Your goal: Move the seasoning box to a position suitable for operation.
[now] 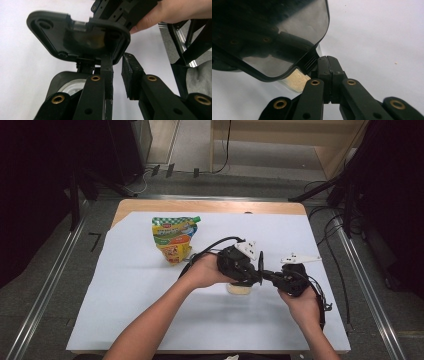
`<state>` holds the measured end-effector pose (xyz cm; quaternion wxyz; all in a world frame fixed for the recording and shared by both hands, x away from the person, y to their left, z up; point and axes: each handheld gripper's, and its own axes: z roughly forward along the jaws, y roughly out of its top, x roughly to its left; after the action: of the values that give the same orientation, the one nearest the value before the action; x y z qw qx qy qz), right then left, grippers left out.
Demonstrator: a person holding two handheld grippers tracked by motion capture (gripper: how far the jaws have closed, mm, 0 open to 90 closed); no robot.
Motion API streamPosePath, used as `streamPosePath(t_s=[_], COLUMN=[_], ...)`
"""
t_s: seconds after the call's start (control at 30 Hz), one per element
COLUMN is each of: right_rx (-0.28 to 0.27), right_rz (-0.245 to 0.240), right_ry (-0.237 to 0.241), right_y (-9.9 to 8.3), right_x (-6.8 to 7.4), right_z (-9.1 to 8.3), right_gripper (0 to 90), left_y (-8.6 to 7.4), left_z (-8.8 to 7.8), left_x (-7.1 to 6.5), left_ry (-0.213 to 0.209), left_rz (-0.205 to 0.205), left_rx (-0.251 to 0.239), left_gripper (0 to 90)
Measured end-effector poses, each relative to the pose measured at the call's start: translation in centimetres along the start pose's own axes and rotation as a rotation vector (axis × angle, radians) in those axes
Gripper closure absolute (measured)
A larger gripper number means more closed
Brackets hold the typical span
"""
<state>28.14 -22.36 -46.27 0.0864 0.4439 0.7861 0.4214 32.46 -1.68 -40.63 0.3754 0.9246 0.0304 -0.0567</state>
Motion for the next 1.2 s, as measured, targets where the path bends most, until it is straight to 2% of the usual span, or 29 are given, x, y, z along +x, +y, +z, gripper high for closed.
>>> streamPosePath(t_s=[0.2, 0.3, 0.53, 0.73, 0.87, 0.9, 0.93, 1.0, 1.03, 1.2], right_rx=[-0.004, -0.005, -0.011, -0.014, -0.005, -0.005, 0.004, 0.014, 0.035, 0.049], right_rz=[-0.002, -0.001, -0.010, 0.003, 0.004, 0.004, -0.012, -0.023, -0.049, -0.050], right_ry=[0.000, -0.003, 0.009, 0.025, 0.053, 0.053, 0.061, 0.066, 0.066, 0.102], right_y=[-0.1, -0.1, 0.0, 0.0, -0.6, -0.6, -0.7, -0.7, -0.8, -1.6], right_x=[0.0, 0.1, 0.0, -0.4, -0.2, -0.2, 0.2, 0.3, 0.8, 2.0], right_z=[0.0, -0.1, -0.1, -0.8, -1.7, -1.7, -2.1, -2.3, -2.7, -3.6], right_gripper=[90.0, 90.0, 90.0, 90.0, 87.7, 87.7, 86.9, 86.6, 86.6, 84.5], left_y=[0.3, 0.4, 0.1, -1.2, -2.6, -2.6, -3.2, -3.5, -4.0, -5.2], left_z=[0.5, 0.7, 0.4, -1.2, -3.0, -3.0, -3.8, -4.1, -4.8, -5.9], left_x=[0.1, 0.2, 0.2, -0.1, 0.1, 0.1, 0.2, 0.1, 0.1, 0.2], left_ry=[-0.010, -0.023, -0.020, 0.005, 0.036, 0.036, 0.054, 0.070, 0.091, 0.125], left_rz=[-0.014, -0.040, -0.071, -0.095, -0.144, -0.144, -0.163, -0.170, -0.179, -0.209], left_rx=[0.002, -0.004, -0.018, -0.011, -0.036, -0.036, -0.040, -0.043, -0.054, -0.082], left_gripper=[79.9, 79.8, 78.3, 75.8, 71.8, 71.3, 70.8, 70.4, 69.2, 63.9])
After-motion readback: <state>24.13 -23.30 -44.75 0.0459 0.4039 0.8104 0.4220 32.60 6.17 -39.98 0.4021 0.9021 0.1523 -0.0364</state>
